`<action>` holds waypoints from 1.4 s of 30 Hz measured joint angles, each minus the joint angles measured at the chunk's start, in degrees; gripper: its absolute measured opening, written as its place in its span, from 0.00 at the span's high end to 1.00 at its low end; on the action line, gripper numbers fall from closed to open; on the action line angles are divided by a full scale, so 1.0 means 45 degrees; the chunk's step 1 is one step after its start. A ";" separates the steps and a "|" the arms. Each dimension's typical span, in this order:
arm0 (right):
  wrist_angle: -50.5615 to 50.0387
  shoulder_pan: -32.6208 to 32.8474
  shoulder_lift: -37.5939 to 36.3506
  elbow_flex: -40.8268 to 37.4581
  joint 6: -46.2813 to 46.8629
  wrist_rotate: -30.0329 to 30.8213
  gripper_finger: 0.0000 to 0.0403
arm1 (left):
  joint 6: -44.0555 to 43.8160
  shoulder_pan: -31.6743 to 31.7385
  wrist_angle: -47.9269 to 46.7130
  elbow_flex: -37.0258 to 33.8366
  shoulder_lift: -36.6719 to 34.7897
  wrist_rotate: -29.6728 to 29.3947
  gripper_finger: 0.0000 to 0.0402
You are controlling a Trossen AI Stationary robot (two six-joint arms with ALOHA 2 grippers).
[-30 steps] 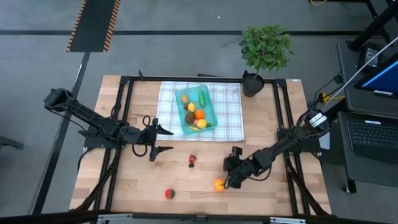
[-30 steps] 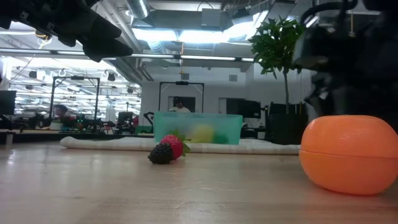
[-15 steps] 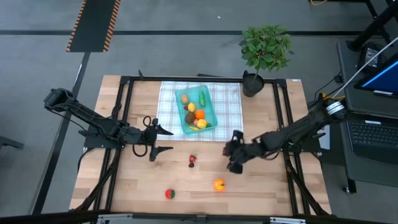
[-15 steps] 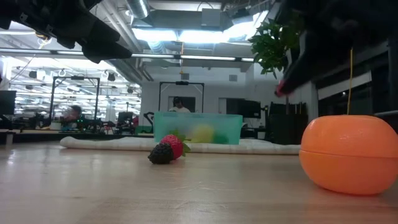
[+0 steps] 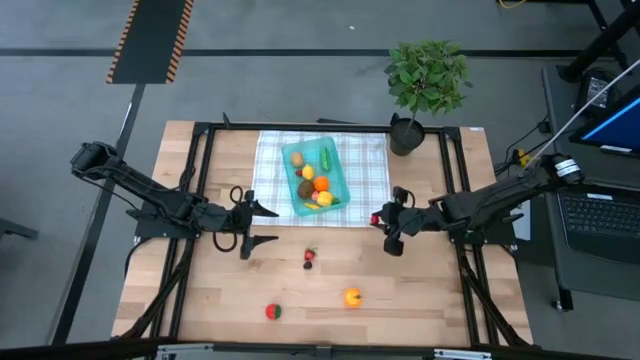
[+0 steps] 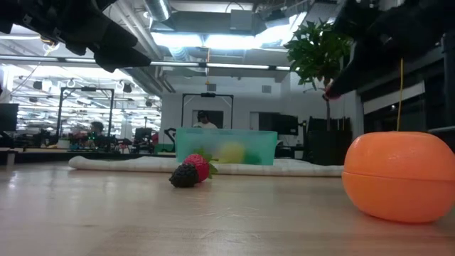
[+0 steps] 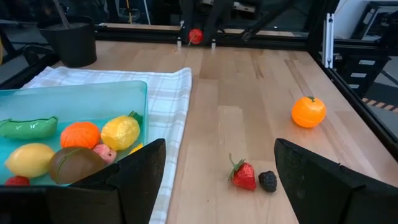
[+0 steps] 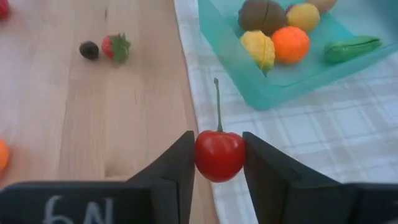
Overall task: Pick and placing Produce into tupperware
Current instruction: Put the red cherry into the blue bin
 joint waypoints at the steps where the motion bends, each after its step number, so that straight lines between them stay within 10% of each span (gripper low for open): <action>1: 0.0508 -0.0038 -0.0112 -0.0327 -0.0064 -0.0016 0.71 | 0.0000 0.0000 0.0011 0.0000 0.0000 -0.0002 0.28; 19: 1.1997 -0.0051 -0.0295 -0.4828 -0.2201 -0.1229 0.70 | 0.0000 0.0000 0.0105 0.0000 0.0000 -0.0005 0.28; 26: 1.2948 -0.0047 -0.0295 -0.4878 -0.2908 -0.2808 0.72 | 0.0005 0.0000 0.0085 0.0000 0.0000 -0.0005 0.28; 42: 1.3053 -0.0051 -0.0290 -0.4878 -0.2604 -0.1492 0.72 | 0.0010 0.0000 0.0054 0.0000 0.0000 -0.0005 0.28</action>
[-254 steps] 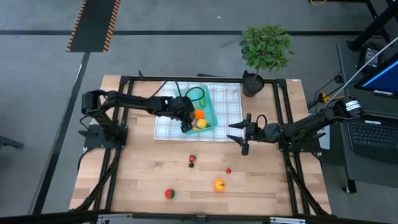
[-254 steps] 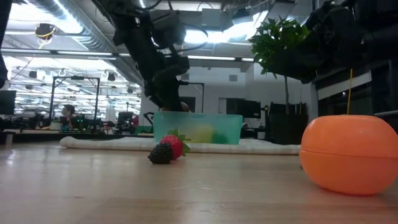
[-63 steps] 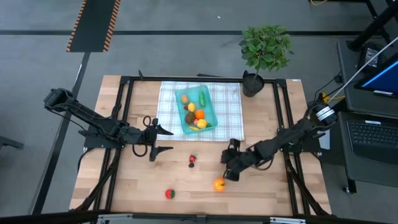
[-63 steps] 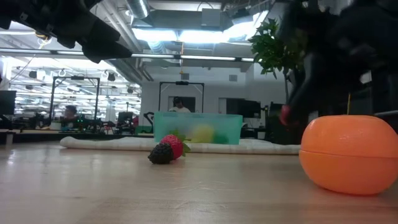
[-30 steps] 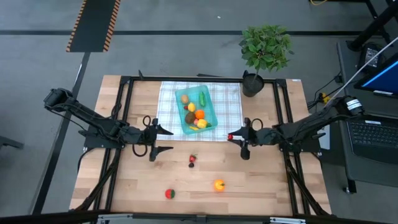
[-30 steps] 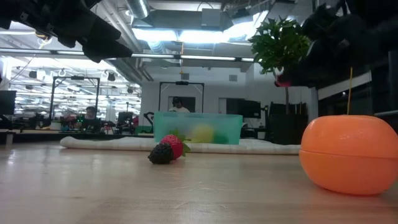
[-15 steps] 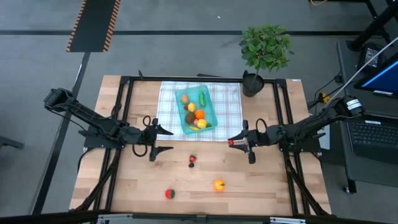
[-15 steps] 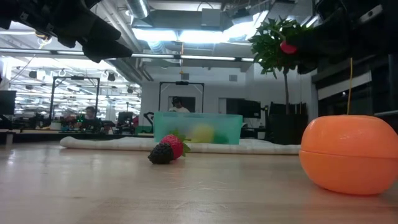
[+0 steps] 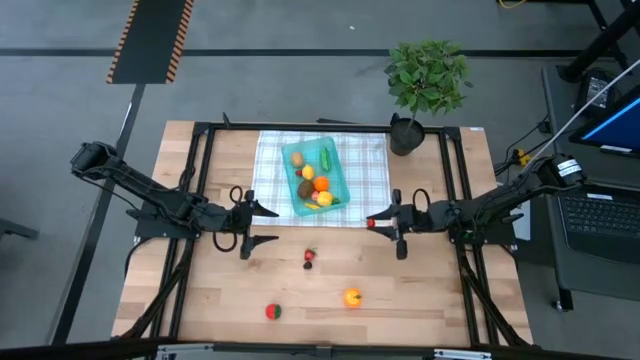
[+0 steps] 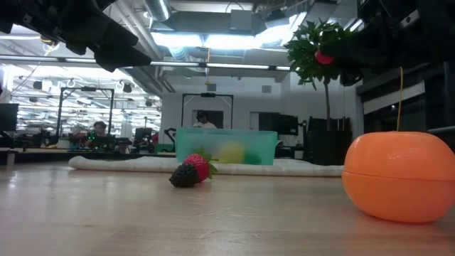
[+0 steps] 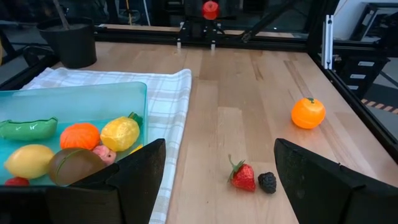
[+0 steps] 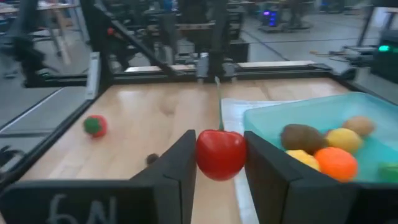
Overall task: Pick and placing Produce into tupperware
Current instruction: Put the red cherry into the blue bin
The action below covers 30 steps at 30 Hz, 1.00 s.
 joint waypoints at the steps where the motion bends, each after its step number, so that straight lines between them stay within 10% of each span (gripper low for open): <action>1: 0.0001 0.0000 0.0000 0.0000 0.0047 0.0232 0.72 | 0.0000 0.0000 0.0000 0.0000 0.0000 0.0000 0.28; 30: -0.0205 -0.1398 0.0018 0.0171 0.0787 0.1161 0.72 | 0.0294 0.0000 -0.0168 0.0000 0.0000 -0.0008 0.28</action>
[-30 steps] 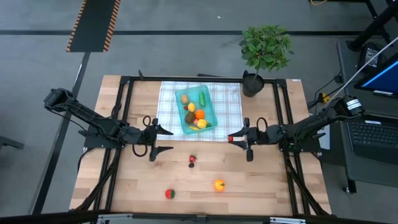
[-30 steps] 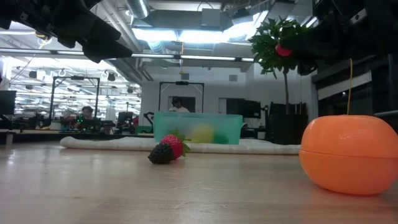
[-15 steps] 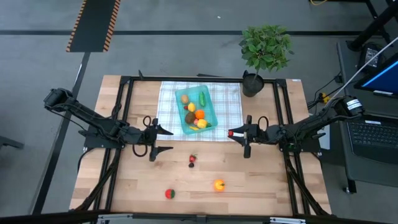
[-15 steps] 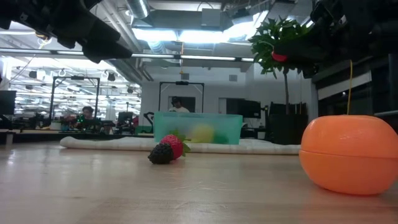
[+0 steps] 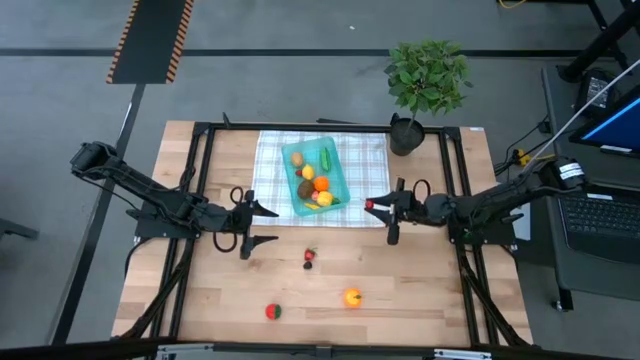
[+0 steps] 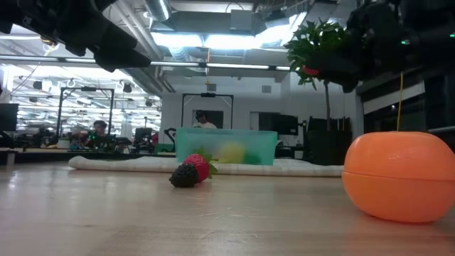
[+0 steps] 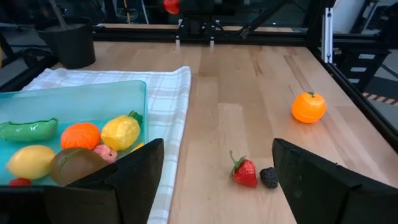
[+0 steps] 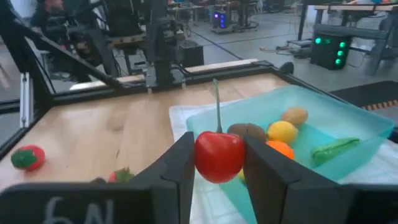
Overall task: Pick and placing Produce into tupperware
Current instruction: Put the red cherry into the blue bin
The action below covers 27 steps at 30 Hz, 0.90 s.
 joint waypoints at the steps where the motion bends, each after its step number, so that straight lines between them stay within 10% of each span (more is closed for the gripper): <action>1: -0.0021 -0.0264 0.0031 0.0103 0.0005 -0.0343 0.72 | 0.0069 0.0000 0.0000 0.0000 0.0008 -0.0002 0.28; 27: -0.0009 -0.4779 0.6375 0.6145 -0.1537 -0.5017 0.72 | 0.0031 -0.0004 -0.0018 0.0000 0.0418 -0.0385 0.28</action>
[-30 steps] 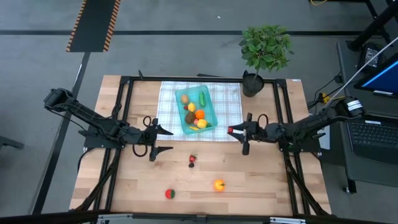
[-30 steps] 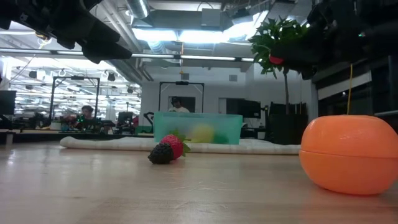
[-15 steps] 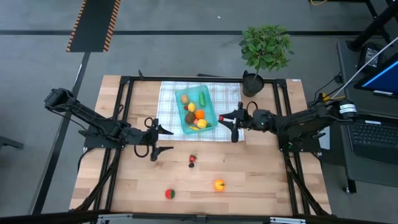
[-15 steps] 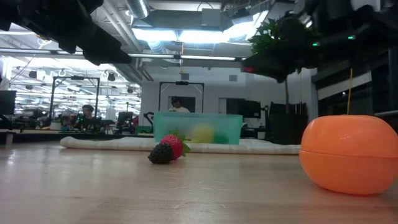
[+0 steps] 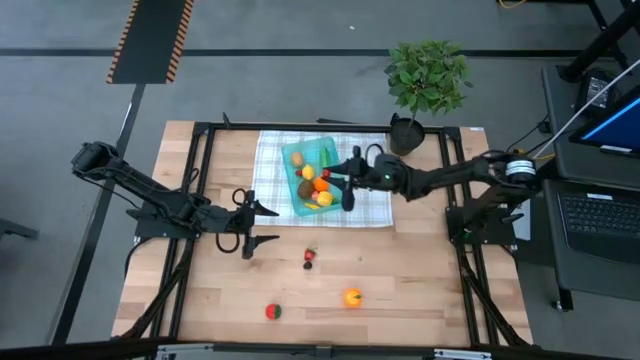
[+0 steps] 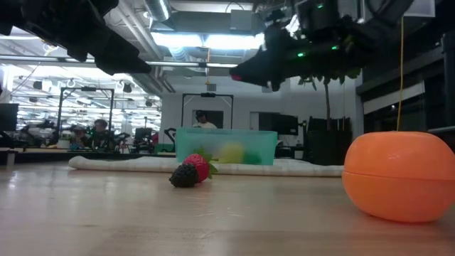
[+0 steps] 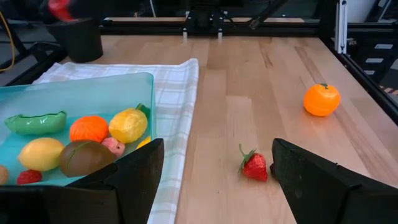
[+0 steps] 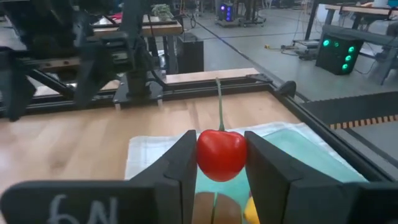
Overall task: Pick and placing Produce into tupperware
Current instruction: Put the red cherry into the blue bin
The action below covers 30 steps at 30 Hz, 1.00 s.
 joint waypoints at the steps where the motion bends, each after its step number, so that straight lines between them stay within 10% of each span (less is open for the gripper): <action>1: 0.0000 -0.0089 0.0186 0.0157 0.0020 -0.0189 0.72 | 0.0000 0.0002 0.0002 0.0000 0.0000 0.0000 0.28; 9: -0.1212 -0.0312 0.0519 0.0887 0.0130 -0.0607 0.72 | 0.0000 -0.0001 -0.0001 0.0000 0.0000 0.0005 0.28; 20: -0.8549 -0.0346 0.0484 0.3349 0.0767 -0.0699 0.72 | -0.0077 0.0045 0.0004 0.0000 0.0000 -0.0581 0.28; 30: -0.9326 -0.0346 0.0479 0.3671 0.1136 0.0122 0.72 | -0.0423 0.0471 -0.0001 0.0000 0.0000 -0.1336 0.28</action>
